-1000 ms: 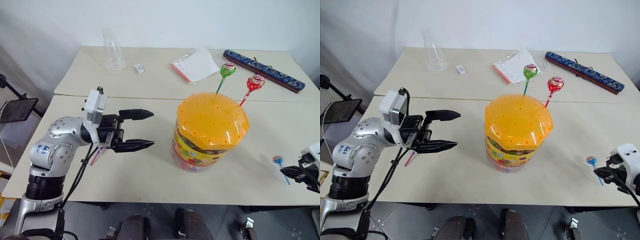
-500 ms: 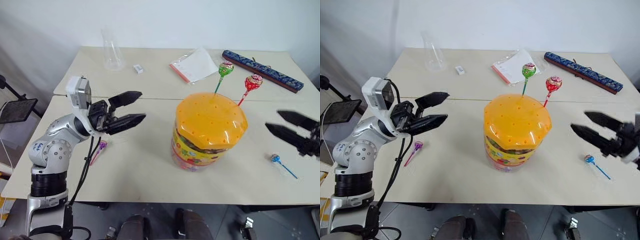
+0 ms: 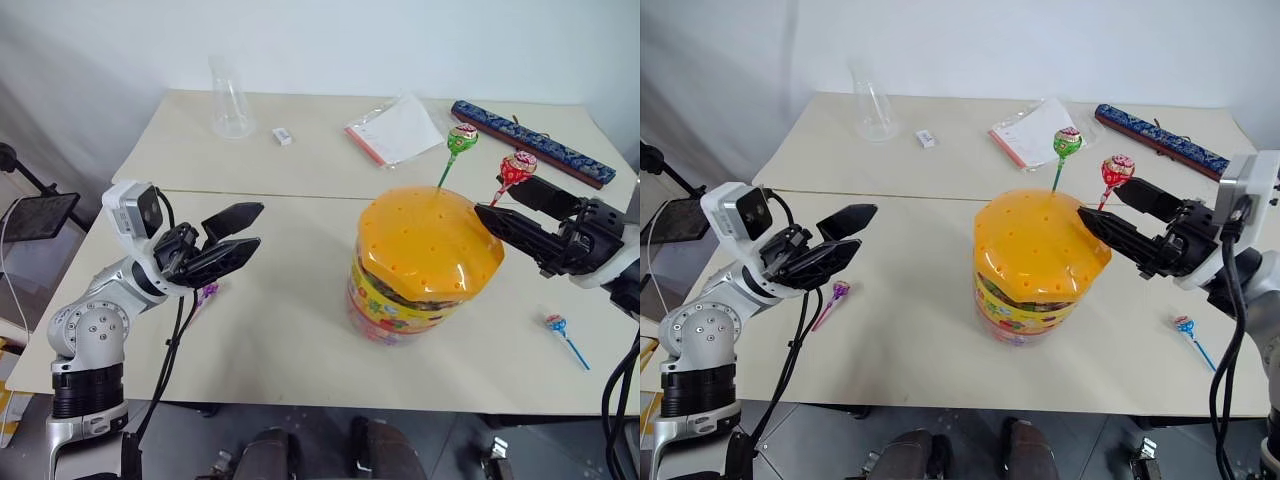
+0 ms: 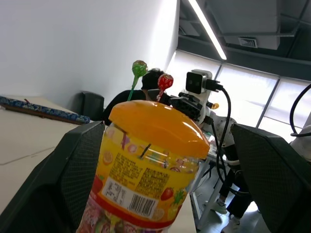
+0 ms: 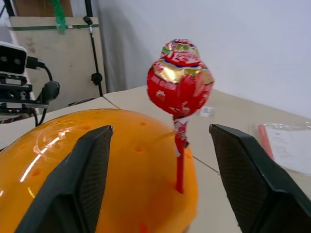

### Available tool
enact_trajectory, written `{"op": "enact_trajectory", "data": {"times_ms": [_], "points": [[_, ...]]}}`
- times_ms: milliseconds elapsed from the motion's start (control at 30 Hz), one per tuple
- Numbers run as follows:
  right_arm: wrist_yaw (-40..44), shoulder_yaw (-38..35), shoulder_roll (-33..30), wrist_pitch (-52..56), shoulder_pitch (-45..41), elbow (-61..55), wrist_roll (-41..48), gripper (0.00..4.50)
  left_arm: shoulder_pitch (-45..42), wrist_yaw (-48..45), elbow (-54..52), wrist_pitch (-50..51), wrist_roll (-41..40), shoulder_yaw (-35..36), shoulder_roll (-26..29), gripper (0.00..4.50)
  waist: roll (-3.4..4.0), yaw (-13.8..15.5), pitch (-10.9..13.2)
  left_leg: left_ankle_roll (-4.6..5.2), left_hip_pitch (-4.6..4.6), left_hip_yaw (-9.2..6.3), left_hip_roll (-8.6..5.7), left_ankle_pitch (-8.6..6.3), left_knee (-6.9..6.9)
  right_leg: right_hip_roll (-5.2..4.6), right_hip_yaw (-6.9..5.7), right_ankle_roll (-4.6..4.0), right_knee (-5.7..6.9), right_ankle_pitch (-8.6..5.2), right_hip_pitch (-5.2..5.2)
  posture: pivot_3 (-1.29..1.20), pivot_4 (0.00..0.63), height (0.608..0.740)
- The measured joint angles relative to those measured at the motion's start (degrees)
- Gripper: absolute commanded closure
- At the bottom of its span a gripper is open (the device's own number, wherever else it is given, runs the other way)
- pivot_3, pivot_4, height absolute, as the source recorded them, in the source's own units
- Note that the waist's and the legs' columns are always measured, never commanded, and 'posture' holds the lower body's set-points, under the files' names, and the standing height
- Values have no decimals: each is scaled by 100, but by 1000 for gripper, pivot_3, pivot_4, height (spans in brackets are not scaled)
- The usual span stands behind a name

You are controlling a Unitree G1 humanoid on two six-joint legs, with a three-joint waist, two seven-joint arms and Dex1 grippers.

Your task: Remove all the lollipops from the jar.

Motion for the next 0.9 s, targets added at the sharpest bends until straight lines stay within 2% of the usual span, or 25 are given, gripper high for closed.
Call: {"op": "enact_trajectory", "data": {"times_ms": [100, 233, 300, 367, 467, 567, 700, 800, 900], "points": [[59, 37, 0, 13, -74, 62, 6, 3012, -86, -48, 36, -132, 36, -45, -62, 96, 0, -9, 0, 4, -1, 3, -1, -1, 0, -2, 2, 0, -1, 0, 0, 0, 150, 740], [76, 11, 25, 20, -180, 153, 142, 4454, -208, -72, 50, -199, 39, -83, -136, 96, 0, -11, 0, 4, -1, 0, 1, -1, -2, -1, -1, 0, 1, 0, -2, 0, 150, 740], [-61, -249, 211, 45, -311, 300, 580, 4485, -311, -76, 59, -218, 26, -98, -256, 96, 0, -8, 0, 4, -2, 1, 0, -1, -2, -1, -2, 0, 1, 0, -3, 0, 150, 740], [-95, -472, 117, 155, -338, 321, 873, 4485, -396, -81, 68, -211, 3, -135, -295, 96, 1, -10, 0, 4, -3, 0, 1, -1, -2, -1, -3, 0, 2, 0, -3, 0, 150, 740], [-95, -977, -355, 475, -276, 614, 1219, 4485, -512, -207, 89, -216, 15, -214, -293, 96, 1, 8, 0, 10, -4, 1, -2, -1, -1, -2, -3, 0, -2, 0, -1, 0, 150, 740], [-197, -1630, -985, 779, -160, 1431, 1242, 4485, -549, -508, 51, -249, 149, -459, -207, 96, 1, 12, 0, 20, -8, 4, -7, -2, 1, -7, -2, 0, -15, 0, 2, 0, 150, 740], [-43, -1808, -1868, 874, 869, 2330, -82, 4485, -509, -977, -297, -413, 509, -805, 137, 96, 0, -7, -1, 23, -8, 10, -5, -4, -2, -4, 0, 0, -27, 0, 3, 0, 150, 740], [207, -1364, -2190, 742, 1788, 2750, -1244, 4485, -352, -1038, -656, -499, 694, -927, 311, 96, 6, -32, -4, 23, -7, 15, -4, -4, -7, -1, 5, 0, -31, 0, 1, 0, 150, 740], [208, -942, -2190, 481, 1975, 3275, -2093, 4485, 4, -937, -1022, -489, 692, -917, 400, 96, 19, -80, -6, 23, -7, 21, -4, -3, -4, -1, 13, 4, -28, 2, 0, 0, 150, 740]]}}
